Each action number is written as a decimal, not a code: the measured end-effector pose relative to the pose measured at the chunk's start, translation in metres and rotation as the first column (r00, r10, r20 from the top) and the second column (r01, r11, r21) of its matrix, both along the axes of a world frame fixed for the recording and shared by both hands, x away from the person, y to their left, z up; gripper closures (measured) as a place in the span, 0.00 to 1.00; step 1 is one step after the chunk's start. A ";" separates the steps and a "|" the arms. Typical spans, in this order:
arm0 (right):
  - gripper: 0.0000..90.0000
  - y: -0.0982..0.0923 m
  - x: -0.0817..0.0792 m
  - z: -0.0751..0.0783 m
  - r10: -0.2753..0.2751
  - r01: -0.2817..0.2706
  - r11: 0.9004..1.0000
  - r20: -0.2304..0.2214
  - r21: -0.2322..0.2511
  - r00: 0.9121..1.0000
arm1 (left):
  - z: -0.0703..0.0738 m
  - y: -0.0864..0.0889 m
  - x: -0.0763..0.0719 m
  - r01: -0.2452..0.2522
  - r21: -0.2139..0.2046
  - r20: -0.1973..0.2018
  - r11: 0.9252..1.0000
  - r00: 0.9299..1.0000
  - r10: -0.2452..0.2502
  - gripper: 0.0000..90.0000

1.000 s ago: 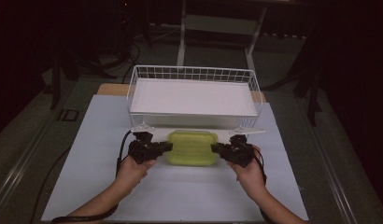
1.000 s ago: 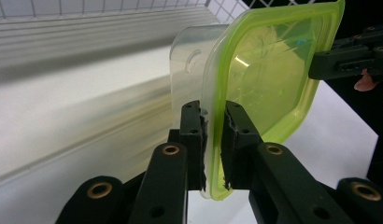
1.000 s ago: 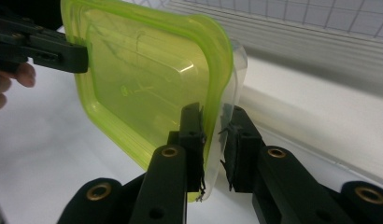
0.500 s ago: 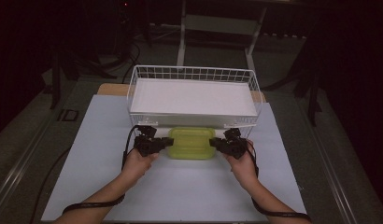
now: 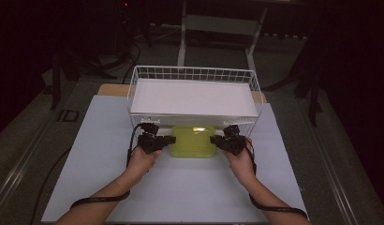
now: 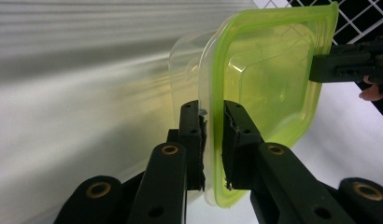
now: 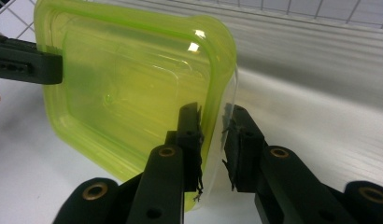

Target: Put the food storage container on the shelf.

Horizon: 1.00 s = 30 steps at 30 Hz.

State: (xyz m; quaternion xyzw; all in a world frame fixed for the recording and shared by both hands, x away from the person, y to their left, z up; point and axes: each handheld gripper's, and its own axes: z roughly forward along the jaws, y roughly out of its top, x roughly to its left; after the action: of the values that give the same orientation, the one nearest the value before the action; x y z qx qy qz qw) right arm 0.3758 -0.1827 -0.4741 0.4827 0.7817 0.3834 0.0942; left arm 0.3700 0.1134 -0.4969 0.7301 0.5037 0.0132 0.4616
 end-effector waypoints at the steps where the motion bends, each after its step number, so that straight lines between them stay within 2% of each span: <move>1: 0.85 0.000 0.001 0.000 -0.009 0.009 1.000 0.001 -0.002 1.000 | 0.000 0.000 0.001 0.001 0.000 0.009 1.000 1.000 -0.001 0.88; 6: 0.82 0.003 0.003 0.000 -0.044 0.045 0.999 0.004 -0.011 0.999 | -0.003 0.001 0.007 -0.013 -0.008 0.039 1.000 0.999 0.013 0.85; 9: 0.80 0.003 0.006 -0.002 -0.039 0.040 0.999 0.056 -0.030 0.998 | -0.004 0.002 0.009 -0.018 -0.005 0.063 1.000 0.998 0.019 0.83; 10: 0.80 0.005 0.004 -0.002 -0.065 0.066 0.998 0.028 -0.024 0.997 | -0.005 0.002 0.010 -0.020 -0.006 0.066 1.000 0.998 0.021 0.83; 14: 0.78 0.007 0.004 -0.005 -0.081 0.083 0.996 0.061 -0.027 0.995 | -0.007 0.000 0.013 -0.034 -0.005 0.084 0.999 0.996 0.034 0.78; 15: 0.78 0.007 0.005 -0.006 -0.089 0.091 0.996 0.068 -0.024 0.994 | -0.008 -0.001 0.014 -0.011 0.003 0.106 1.000 0.994 0.011 0.77; 17: 0.76 0.007 0.005 -0.007 -0.105 0.106 0.994 0.072 -0.009 0.992 | -0.008 -0.002 0.016 -0.014 0.014 0.121 1.000 0.993 0.012 0.75; 19: 0.71 0.008 0.005 -0.010 -0.105 0.105 0.994 0.095 -0.003 0.990 | -0.008 -0.003 0.016 -0.024 0.025 0.131 0.999 0.991 0.021 0.73; 22: 0.68 0.009 0.007 -0.012 -0.116 0.115 0.993 0.103 0.012 0.988 | -0.009 -0.004 0.016 -0.021 0.053 0.175 0.998 0.984 0.011 0.69; 23: 0.71 0.009 0.007 -0.013 -0.125 0.125 0.992 0.110 0.010 0.986 | -0.011 -0.004 0.018 -0.011 0.065 0.175 0.998 0.985 0.000 0.66; 24: 0.71 0.011 0.007 -0.014 -0.128 0.133 0.991 0.133 -0.027 0.983 | -0.014 -0.004 0.020 -0.008 0.056 0.164 0.998 0.986 -0.001 0.62; 25: 0.70 0.012 0.007 -0.015 -0.121 0.129 0.991 0.154 -0.042 0.981 | -0.016 -0.004 0.020 -0.028 0.014 0.139 0.999 0.990 0.026 0.62; 28: 0.69 0.013 0.008 -0.016 -0.131 0.139 0.989 0.164 -0.042 0.978 | -0.018 -0.004 0.021 -0.036 0.012 0.162 0.999 0.986 0.033 0.60; 30: 0.66 0.014 0.007 -0.016 -0.133 0.143 0.989 0.178 -0.046 0.975 | -0.017 -0.004 0.021 -0.037 0.014 0.161 0.999 0.986 0.034 0.57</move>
State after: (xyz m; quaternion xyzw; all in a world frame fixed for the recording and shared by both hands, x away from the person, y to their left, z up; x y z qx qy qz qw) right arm 0.3828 -0.1688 -0.4900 0.4974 0.7459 0.3937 0.2029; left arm 0.3911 0.1092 -0.5143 0.7214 0.4778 0.0844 0.4942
